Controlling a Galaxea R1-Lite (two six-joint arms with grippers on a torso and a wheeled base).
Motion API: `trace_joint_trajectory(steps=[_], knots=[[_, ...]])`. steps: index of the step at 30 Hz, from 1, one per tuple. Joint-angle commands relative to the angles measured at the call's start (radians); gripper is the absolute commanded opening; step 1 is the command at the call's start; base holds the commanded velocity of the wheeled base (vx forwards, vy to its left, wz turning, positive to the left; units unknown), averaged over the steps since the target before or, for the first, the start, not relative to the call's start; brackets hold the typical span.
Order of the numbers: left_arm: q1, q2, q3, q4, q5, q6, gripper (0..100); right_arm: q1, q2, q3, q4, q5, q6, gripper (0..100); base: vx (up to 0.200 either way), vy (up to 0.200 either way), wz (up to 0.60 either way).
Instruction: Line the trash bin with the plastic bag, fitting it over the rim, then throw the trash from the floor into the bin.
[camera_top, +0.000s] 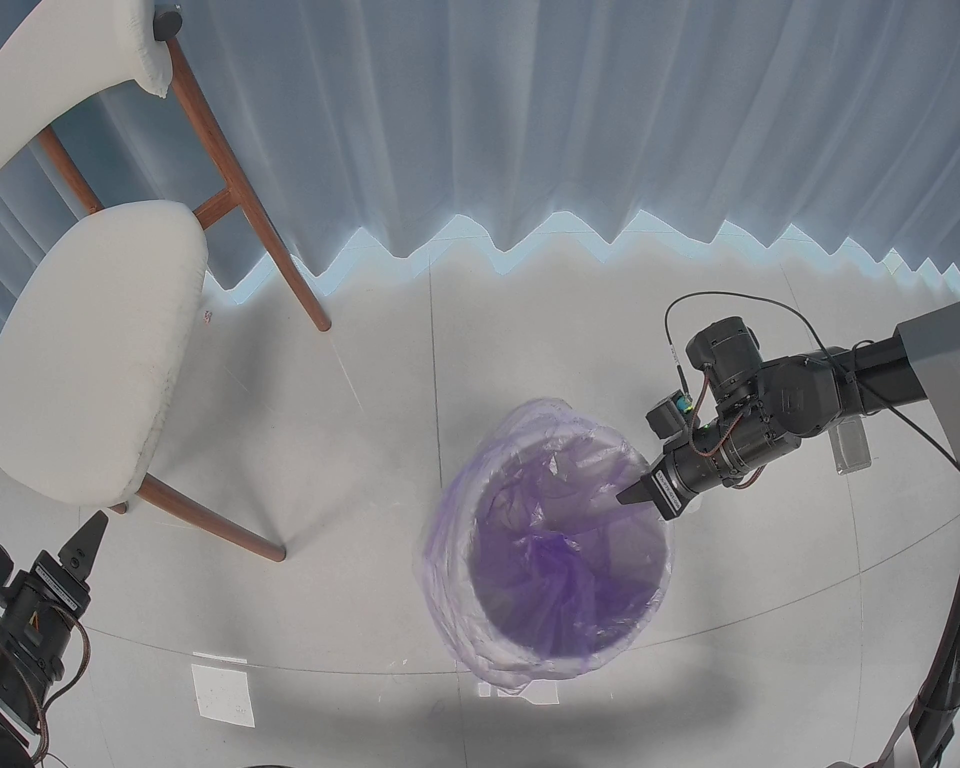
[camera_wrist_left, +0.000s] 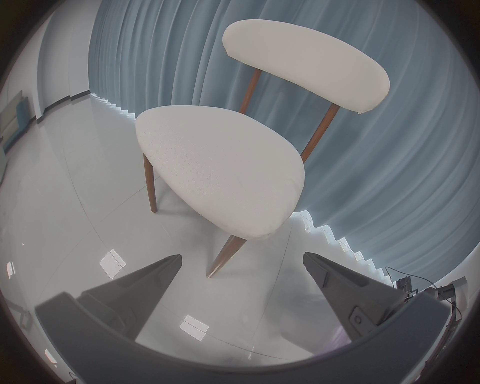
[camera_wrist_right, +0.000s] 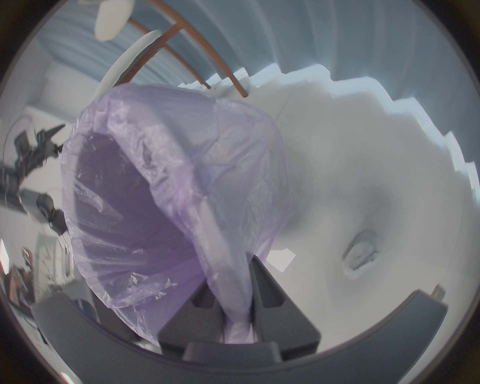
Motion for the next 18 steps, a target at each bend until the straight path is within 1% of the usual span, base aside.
trace_joint_trajectory(steps=[1,2,3,4,6,7,8,9,11,15,18], knots=[[0.0,0.002,0.018,0.001,-0.001,0.0,100,-0.013,0.018,0.002,-0.002,0.01,-0.156,0,0.0,0.0,0.0],[0.0,0.002,0.018,0.001,-0.001,0.0,100,-0.021,0.027,0.002,-0.003,0.008,-0.219,0,0.0,0.0,0.0],[-0.001,0.002,0.018,0.001,-0.002,0.0,100,-0.032,0.039,0.001,-0.006,0.008,-0.313,0,0.0,0.0,0.0],[-0.001,0.002,0.018,0.001,-0.009,0.0,100,-0.036,0.048,-0.002,-0.005,0.005,-0.37,0,0.0,0.0,0.0],[-0.001,0.002,0.018,0.001,-0.013,0.002,100,-0.041,0.067,-0.007,-0.003,-0.006,-0.455,0,0.0,0.0,0.0],[-0.001,0.002,0.018,0.001,-0.013,0.002,100,-0.041,0.071,-0.007,-0.003,-0.013,-0.48,0,0.0,0.0,0.0],[-0.001,0.002,0.018,0.001,-0.013,0.002,100,-0.041,0.071,-0.007,-0.002,-0.015,-0.483,0,0.0,0.0,0.0],[0.0,0.002,0.018,0.001,-0.013,0.002,100,-0.04,0.074,-0.002,-0.002,-0.039,-0.508,0,0.0,0.0,0.0],[0.0,0.002,0.018,0.003,-0.013,0.0,100,-0.035,0.082,-0.002,-0.006,-0.056,-0.512,0,0.0,0.0,0.0],[0.0,0.0,0.018,0.016,-0.013,0.0,100,-0.02,0.111,-0.022,-0.02,-0.064,-0.514,0,0.0,0.0,0.0],[0.0,0.0,0.018,0.016,-0.013,0.0,100,-0.009,0.148,-0.048,-0.063,-0.068,-0.514,0,0.0,0.0,0.0]])
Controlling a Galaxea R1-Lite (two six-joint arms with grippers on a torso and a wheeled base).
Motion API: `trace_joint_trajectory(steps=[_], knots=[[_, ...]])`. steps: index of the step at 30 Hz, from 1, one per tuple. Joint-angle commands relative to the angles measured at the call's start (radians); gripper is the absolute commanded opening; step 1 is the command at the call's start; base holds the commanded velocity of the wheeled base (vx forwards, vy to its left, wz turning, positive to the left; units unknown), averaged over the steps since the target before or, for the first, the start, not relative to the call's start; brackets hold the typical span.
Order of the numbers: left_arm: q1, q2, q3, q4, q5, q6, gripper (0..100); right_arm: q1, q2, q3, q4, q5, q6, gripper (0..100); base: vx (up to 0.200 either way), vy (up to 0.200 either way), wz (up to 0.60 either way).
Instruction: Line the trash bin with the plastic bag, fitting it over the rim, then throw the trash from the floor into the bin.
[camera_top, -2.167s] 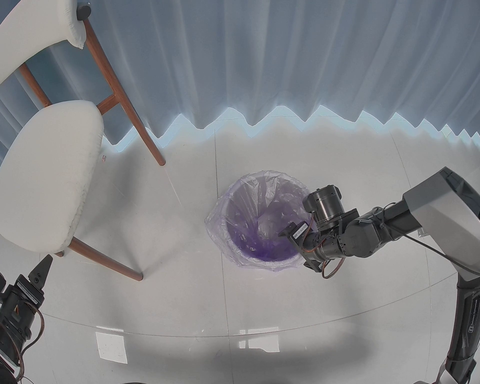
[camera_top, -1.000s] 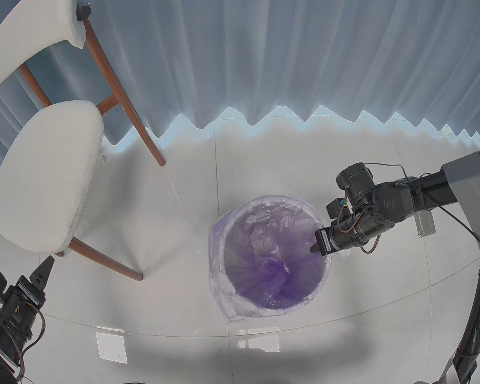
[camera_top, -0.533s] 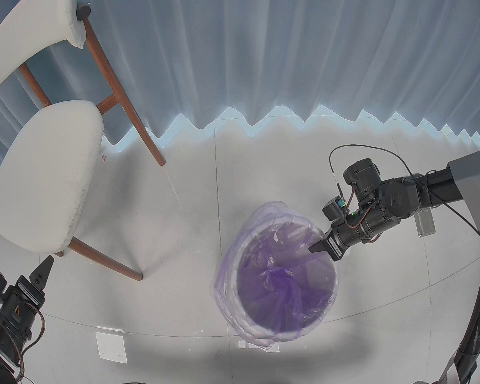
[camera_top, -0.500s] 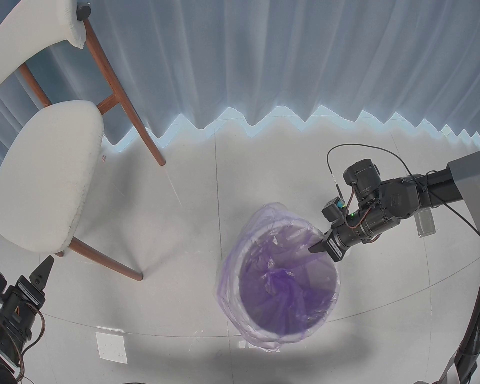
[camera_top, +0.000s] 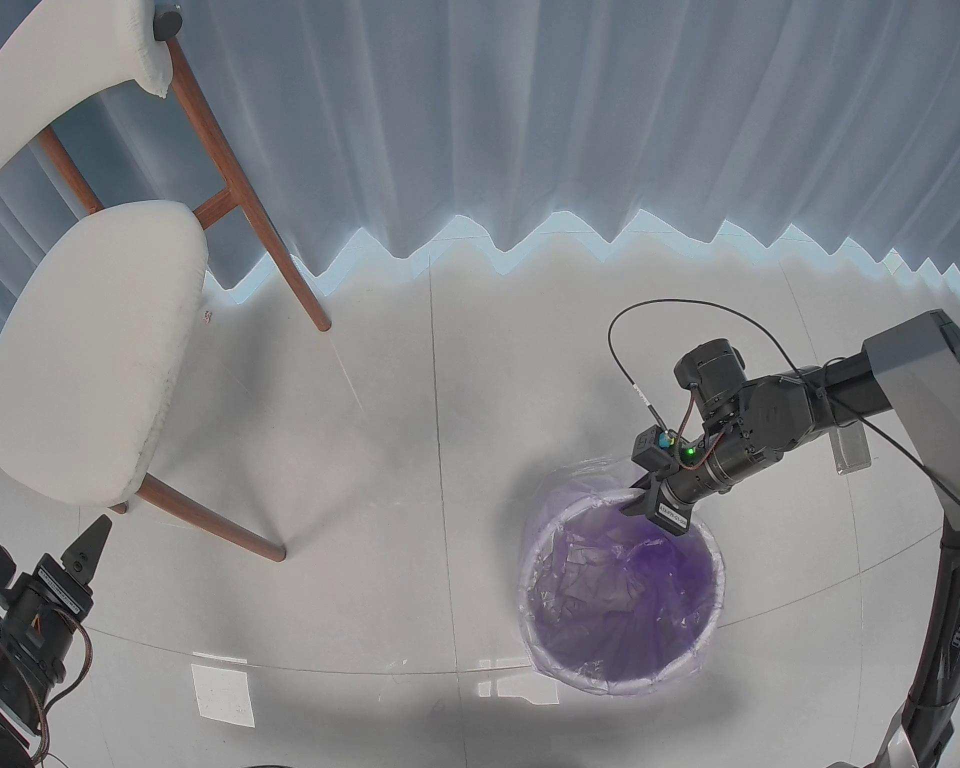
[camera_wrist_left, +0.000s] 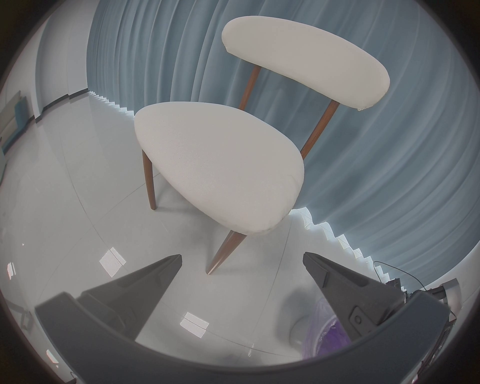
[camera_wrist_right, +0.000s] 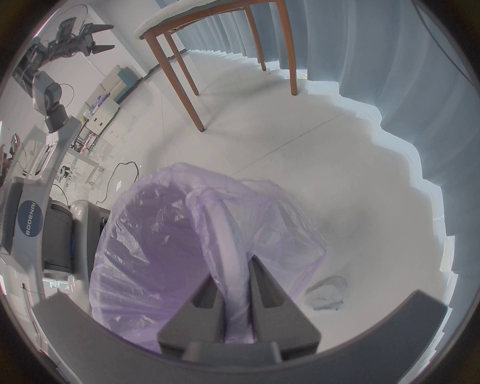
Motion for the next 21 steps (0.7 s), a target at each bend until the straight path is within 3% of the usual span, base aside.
trace_joint_trajectory(steps=[1,10,15,21], knots=[[0.002,0.001,0.018,0.002,0.001,0.0,100,0.017,0.066,-0.039,-0.035,-0.005,0.0,0,0.0,0.0,0.0],[0.004,0.003,0.018,0.003,0.001,0.0,100,0.042,0.095,-0.114,-0.041,0.001,0.011,0,0.0,0.0,0.0],[0.002,0.005,0.018,0.003,-0.001,0.0,100,0.045,0.095,-0.161,-0.038,0.037,0.019,0,0.0,0.0,0.0],[0.002,0.008,0.018,0.003,-0.005,0.001,100,0.068,0.103,-0.243,-0.037,0.07,0.091,0,0.0,0.0,0.0]])
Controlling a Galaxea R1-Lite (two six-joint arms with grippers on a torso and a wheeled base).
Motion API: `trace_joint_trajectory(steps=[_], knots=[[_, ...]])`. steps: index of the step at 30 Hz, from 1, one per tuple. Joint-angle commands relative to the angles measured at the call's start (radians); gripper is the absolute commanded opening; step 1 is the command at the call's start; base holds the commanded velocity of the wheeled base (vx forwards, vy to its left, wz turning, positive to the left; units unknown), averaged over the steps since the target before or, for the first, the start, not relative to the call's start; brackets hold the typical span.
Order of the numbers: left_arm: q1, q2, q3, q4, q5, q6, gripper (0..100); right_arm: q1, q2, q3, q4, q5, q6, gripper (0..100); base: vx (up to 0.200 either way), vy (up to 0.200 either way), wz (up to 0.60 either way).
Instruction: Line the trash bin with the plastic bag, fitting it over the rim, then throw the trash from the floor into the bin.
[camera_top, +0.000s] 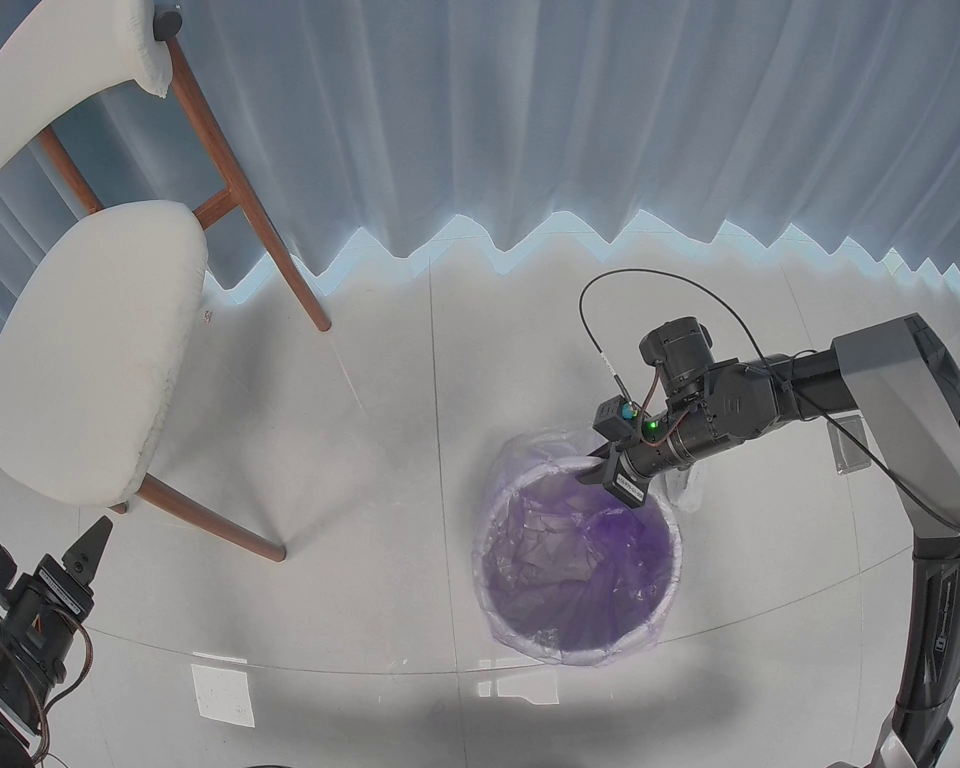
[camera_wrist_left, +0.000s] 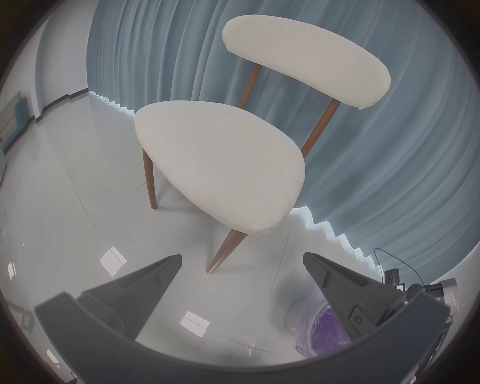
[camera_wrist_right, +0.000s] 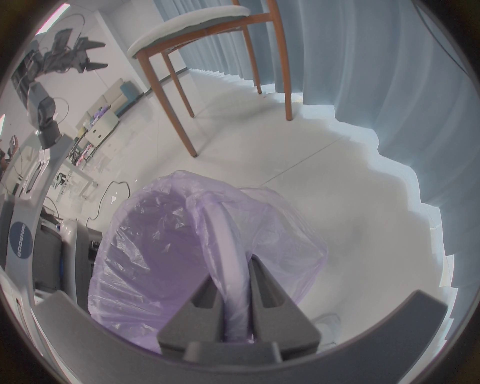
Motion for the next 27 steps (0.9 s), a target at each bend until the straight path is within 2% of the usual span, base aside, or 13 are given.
trace_joint_trajectory(steps=[1,4,16,17,21,23,26,27], knots=[[0.0,0.005,0.018,-0.001,-0.007,0.0,100,0.017,0.014,-0.064,0.0,0.025,0.03,0,0.0,0.0,0.0],[0.0,0.005,0.018,-0.001,-0.011,0.003,100,0.019,0.031,-0.08,-0.006,0.042,0.036,0,0.0,0.0,0.0],[-0.004,0.008,0.018,0.004,-0.014,0.003,100,0.03,0.081,-0.113,-0.047,0.042,0.05,0,0.0,0.0,0.0],[-0.004,0.008,0.018,0.004,-0.014,0.003,100,0.03,0.084,-0.124,-0.057,0.042,0.053,100,0.0,0.0,0.0],[-0.01,0.008,0.018,0.004,-0.014,0.005,100,0.023,0.089,-0.156,-0.061,0.047,0.077,100,0.0,0.0,0.0],[-0.013,0.008,0.018,0.004,-0.014,0.006,100,0.02,0.08,-0.176,-0.063,0.071,0.077,100,0.0,0.0,0.0],[-0.033,0.006,0.018,0.004,-0.014,0.031,100,0.019,0.058,-0.193,-0.069,0.083,0.087,100,0.0,0.0,0.0],[-0.05,0.006,0.018,0.006,-0.019,0.065,100,0.007,0.022,-0.188,-0.078,0.083,0.11,100,0.0,0.0,0.0]])
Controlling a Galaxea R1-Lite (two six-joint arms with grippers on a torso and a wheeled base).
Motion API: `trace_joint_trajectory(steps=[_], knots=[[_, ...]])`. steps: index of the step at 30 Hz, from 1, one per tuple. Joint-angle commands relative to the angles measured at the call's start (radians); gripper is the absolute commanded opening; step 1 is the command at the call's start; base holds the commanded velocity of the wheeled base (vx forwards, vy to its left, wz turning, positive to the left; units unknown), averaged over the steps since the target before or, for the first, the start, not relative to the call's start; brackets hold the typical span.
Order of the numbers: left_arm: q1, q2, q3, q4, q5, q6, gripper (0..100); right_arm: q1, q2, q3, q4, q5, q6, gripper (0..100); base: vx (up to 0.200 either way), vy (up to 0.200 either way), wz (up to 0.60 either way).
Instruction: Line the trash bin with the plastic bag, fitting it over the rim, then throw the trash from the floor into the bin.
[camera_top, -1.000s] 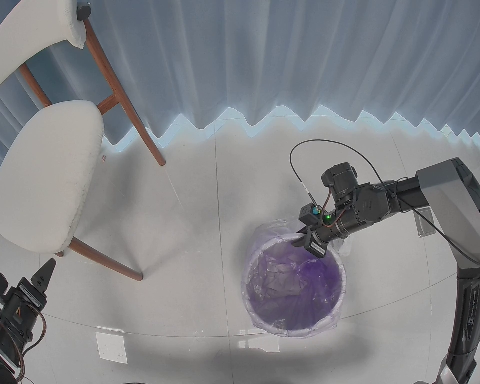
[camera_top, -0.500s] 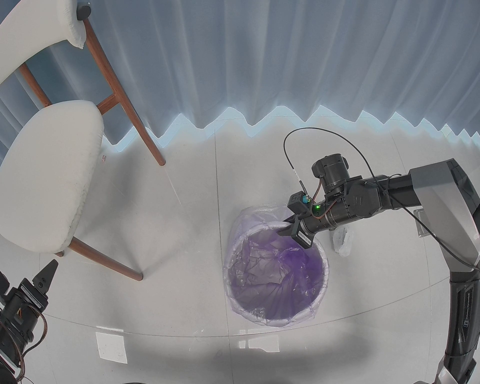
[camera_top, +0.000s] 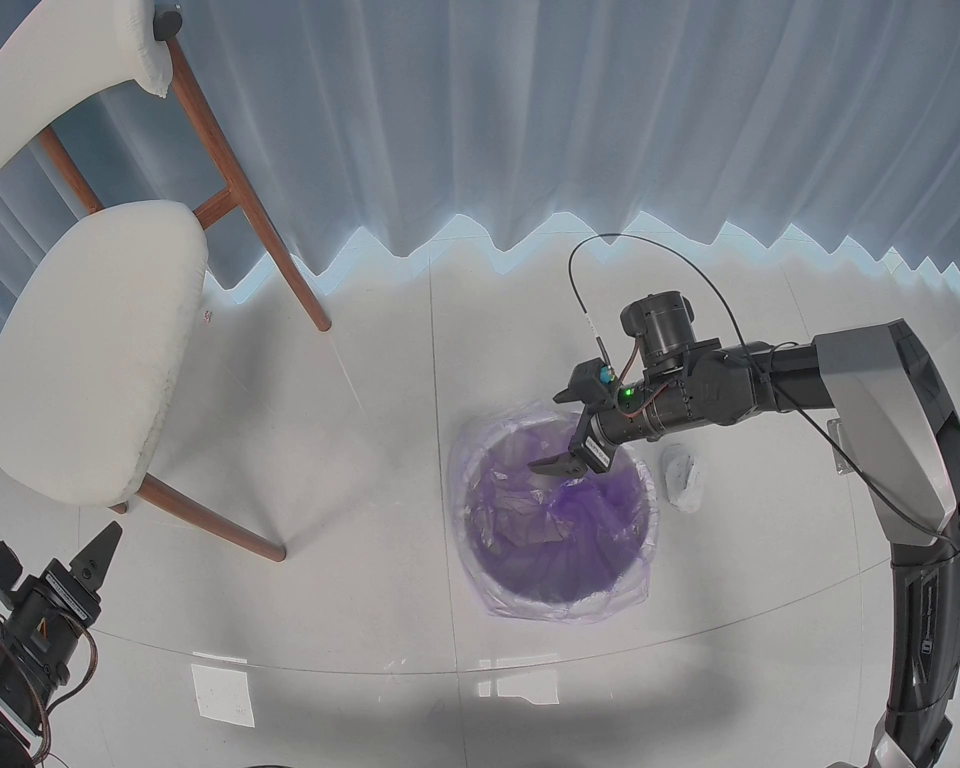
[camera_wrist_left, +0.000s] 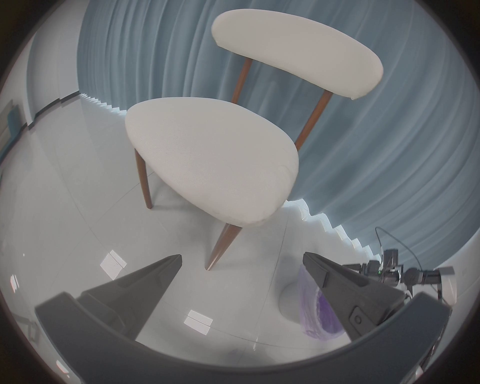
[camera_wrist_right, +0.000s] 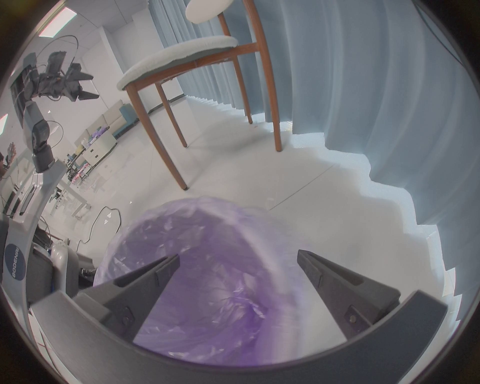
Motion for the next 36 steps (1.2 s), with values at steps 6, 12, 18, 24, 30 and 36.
trace_joint_trajectory(steps=[6,12,18,24,30,36], knots=[[-0.047,0.015,0.018,0.007,-0.066,0.092,100,-0.064,-0.132,-0.009,-0.017,0.001,0.075,100,0.0,0.0,0.0],[-0.087,0.08,-0.005,-0.041,-0.121,0.176,100,-0.16,-0.287,0.053,-0.067,-0.114,0.213,100,0.0,0.0,0.0],[-0.231,0.21,-0.097,-0.081,-0.173,0.149,100,-0.248,-0.534,0.306,-0.05,-0.321,0.747,100,0.0,0.0,0.0],[-0.472,0.354,-0.191,-0.094,-0.181,-0.112,100,-0.395,-0.799,0.927,-0.112,-0.312,1.067,100,0.0,0.0,0.0],[-0.576,0.597,-0.271,-0.107,-0.187,-0.103,100,-0.535,-0.911,1.519,-0.59,-0.224,1.106,100,0.0,0.0,0.0],[-0.708,0.864,-0.335,-0.205,-0.21,-0.115,100,-0.527,-0.824,1.789,-0.965,-0.223,1.253,100,0.0,0.0,0.0]])
